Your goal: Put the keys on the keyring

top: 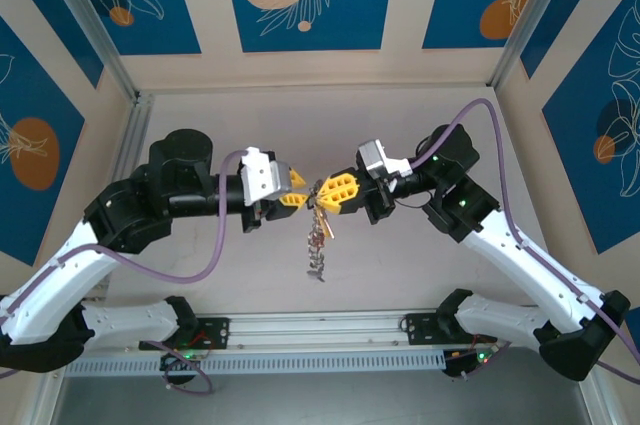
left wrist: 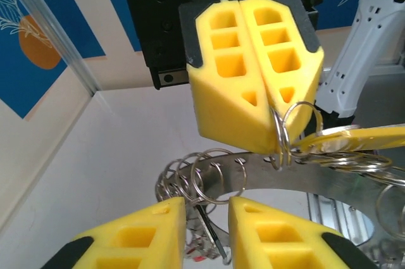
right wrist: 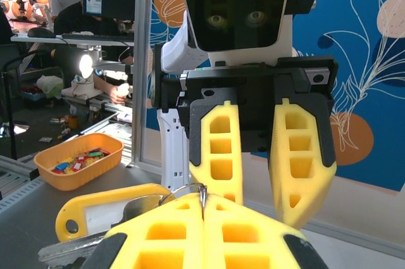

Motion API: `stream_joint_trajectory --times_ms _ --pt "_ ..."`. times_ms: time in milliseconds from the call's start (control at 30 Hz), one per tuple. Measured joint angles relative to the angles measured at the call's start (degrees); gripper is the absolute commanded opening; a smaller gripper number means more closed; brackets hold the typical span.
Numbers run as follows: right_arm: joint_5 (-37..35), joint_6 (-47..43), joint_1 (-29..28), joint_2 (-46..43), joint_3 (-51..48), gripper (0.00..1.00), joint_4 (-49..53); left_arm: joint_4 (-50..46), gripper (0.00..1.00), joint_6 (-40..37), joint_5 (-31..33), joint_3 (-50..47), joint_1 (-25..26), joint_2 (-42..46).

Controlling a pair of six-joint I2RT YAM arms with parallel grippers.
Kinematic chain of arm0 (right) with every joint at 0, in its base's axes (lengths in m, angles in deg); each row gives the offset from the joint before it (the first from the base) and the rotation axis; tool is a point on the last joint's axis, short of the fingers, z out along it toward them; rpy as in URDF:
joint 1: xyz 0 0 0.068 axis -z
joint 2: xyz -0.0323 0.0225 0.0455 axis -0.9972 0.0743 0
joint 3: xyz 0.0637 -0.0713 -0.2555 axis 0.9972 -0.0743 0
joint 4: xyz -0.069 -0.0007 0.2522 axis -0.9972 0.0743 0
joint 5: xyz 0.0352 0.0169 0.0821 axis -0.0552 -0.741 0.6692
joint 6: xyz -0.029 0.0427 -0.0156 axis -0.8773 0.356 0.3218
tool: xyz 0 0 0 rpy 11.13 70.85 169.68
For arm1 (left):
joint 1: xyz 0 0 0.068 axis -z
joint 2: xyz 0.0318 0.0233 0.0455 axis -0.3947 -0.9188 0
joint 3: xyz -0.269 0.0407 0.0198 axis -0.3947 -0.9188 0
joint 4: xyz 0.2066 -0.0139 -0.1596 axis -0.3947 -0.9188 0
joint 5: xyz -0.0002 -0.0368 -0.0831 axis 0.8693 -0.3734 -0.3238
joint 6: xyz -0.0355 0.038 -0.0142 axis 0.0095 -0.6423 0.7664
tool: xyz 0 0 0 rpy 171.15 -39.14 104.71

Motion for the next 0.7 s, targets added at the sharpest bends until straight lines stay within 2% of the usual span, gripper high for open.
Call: stream_joint_trajectory --times_ms 333,700 --pt "-0.61 0.70 0.00 0.00 0.00 0.00 -2.38 0.11 0.22 2.03 -5.42 1.05 0.00 0.90" --pt "-0.61 1.55 0.00 0.07 -0.02 0.00 -3.58 2.40 0.22 2.43 -7.54 1.09 0.00 -0.61"
